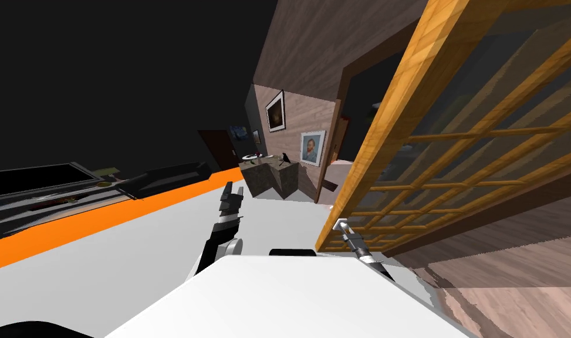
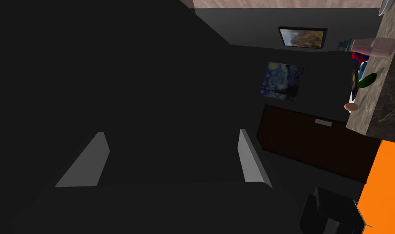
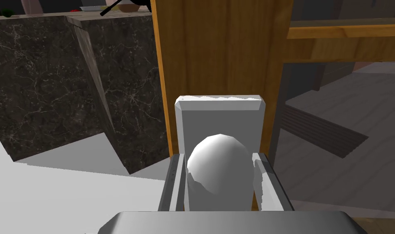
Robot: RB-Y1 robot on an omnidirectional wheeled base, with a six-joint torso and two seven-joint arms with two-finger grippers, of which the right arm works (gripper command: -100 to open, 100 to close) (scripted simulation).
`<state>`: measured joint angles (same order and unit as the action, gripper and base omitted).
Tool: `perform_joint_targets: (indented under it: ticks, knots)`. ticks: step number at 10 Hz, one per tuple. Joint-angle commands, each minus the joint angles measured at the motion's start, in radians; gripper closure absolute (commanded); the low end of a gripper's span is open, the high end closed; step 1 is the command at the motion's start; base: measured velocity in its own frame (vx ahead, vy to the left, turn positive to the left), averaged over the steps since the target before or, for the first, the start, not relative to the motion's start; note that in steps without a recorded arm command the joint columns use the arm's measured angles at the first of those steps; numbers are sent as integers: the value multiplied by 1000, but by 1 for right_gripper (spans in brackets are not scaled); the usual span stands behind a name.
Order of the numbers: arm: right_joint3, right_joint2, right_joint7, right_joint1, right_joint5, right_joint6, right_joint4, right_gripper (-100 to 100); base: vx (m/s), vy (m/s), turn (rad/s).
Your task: Pull the door open
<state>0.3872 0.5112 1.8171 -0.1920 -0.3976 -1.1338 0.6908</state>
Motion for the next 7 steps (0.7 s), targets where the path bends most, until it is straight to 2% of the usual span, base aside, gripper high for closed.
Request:
perform_joint_targets:
  ticks: [1, 2, 3, 7]
  knots:
    - [8, 9, 11, -7, 5, -23, -2, 100, -193, -88, 123]
    - [14, 14, 18, -11, 8, -36, -7, 100, -185, -60, 127]
    - [14, 8, 13, -9, 8, -24, -7, 100, -81, -21, 32]
    - [26, 18, 35, -11, 20, -67, -38, 100, -197, -54, 154]
